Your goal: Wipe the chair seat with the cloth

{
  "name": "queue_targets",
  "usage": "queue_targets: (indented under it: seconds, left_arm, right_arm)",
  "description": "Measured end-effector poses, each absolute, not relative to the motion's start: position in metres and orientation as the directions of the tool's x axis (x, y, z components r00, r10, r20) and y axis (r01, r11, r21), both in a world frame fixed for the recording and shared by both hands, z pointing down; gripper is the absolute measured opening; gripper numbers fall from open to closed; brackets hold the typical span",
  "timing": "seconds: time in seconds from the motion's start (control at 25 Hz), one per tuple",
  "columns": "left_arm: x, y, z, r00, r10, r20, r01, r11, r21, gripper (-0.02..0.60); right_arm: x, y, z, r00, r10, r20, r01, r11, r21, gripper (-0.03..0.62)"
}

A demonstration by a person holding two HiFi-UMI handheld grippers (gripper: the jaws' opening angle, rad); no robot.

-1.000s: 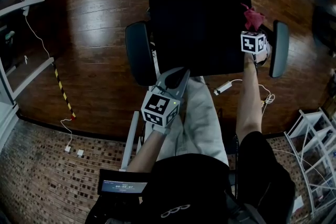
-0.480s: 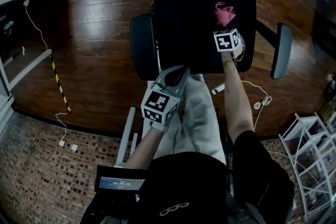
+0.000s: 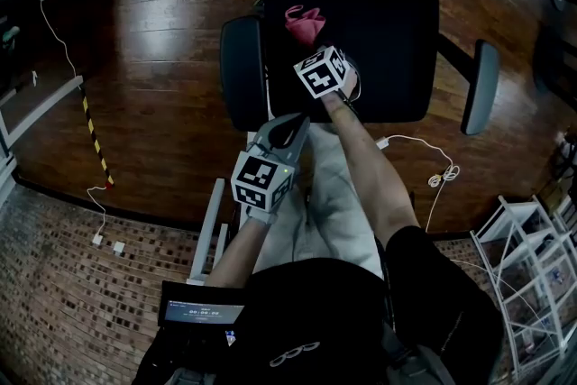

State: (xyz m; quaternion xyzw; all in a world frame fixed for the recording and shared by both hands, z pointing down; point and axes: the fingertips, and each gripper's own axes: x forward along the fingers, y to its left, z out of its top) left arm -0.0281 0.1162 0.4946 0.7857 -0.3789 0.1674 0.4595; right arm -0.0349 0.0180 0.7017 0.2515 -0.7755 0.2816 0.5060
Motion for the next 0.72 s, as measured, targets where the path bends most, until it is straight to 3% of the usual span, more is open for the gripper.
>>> queue_targets:
  seconds: [0.2, 0.28, 0.52, 0.72]
  left_arm:
    - [-0.035, 0.129, 0.505, 0.628, -0.441, 0.641, -0.773, -0.261, 0.578, -0.008]
    - [-0.034, 0.135, 0.508, 0.621, -0.439, 0.65, -0.779, -0.253, 0.573, -0.008]
    - [-0.021, 0.137, 0.505, 0.609, -0.453, 0.651, -0.787, -0.246, 0.565, -0.008]
    - [0.002, 0.143, 0.505, 0.618, -0.448, 0.646, -0.781, -0.262, 0.566, -0.008]
  right_arm:
    - [-0.109, 0.038, 0.67, -0.682, -0.005, 0.731, -0.577, 0.619, -0.533, 0.069]
    - [-0.12, 0.047, 0.668, -0.744, 0.019, 0.668, -0.548, 0.556, -0.625, 0.069]
    - [-0.062, 0.048, 0.697, -0.699, -0.013, 0.715, -0.649, 0.432, -0.627, 0.069]
    - [0.047, 0.043, 0.714, -0.531, -0.077, 0.844, -0.786, 0.416, -0.457, 0.069]
